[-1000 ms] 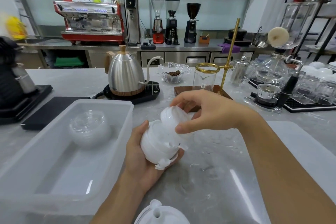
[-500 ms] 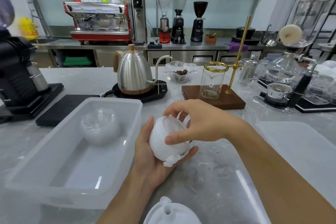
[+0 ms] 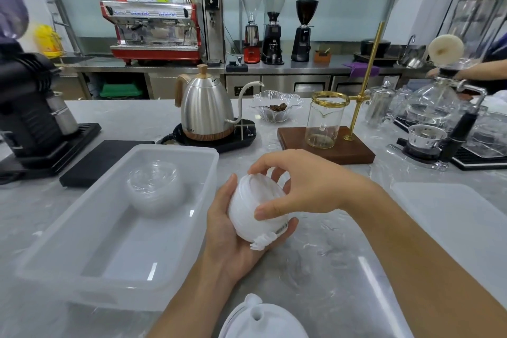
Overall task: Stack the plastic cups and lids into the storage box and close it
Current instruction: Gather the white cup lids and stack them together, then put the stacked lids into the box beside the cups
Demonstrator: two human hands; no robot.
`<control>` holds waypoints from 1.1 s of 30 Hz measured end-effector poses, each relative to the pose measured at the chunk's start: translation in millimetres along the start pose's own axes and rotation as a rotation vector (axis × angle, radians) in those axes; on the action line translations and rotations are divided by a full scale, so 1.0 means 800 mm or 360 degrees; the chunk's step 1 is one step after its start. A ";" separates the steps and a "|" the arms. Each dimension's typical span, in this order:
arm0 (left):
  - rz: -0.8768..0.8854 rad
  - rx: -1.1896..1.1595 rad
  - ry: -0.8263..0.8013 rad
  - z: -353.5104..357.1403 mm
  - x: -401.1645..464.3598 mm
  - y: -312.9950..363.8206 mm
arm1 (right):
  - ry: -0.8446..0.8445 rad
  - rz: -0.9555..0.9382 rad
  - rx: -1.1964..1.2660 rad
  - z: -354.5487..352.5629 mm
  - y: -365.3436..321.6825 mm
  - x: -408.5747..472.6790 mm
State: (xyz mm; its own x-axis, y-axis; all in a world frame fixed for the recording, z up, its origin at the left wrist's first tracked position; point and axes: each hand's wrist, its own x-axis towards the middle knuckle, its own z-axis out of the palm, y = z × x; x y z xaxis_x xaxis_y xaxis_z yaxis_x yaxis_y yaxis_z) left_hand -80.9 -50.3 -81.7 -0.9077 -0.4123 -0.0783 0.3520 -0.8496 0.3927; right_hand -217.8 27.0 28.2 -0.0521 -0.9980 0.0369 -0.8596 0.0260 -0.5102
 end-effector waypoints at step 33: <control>0.0613 0.1086 0.0334 0.117 -0.105 0.118 | 0.0489 -0.0557 0.0926 0.018 -0.073 0.001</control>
State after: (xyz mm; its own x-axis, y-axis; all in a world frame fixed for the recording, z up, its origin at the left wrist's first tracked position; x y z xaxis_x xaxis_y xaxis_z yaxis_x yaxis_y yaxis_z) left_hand 7.5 -65.1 47.7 -0.6654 -0.7458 0.0324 0.3528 -0.2759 0.8941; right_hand -159.8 24.1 45.5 -0.0377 -0.8788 0.4757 -0.4483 -0.4105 -0.7940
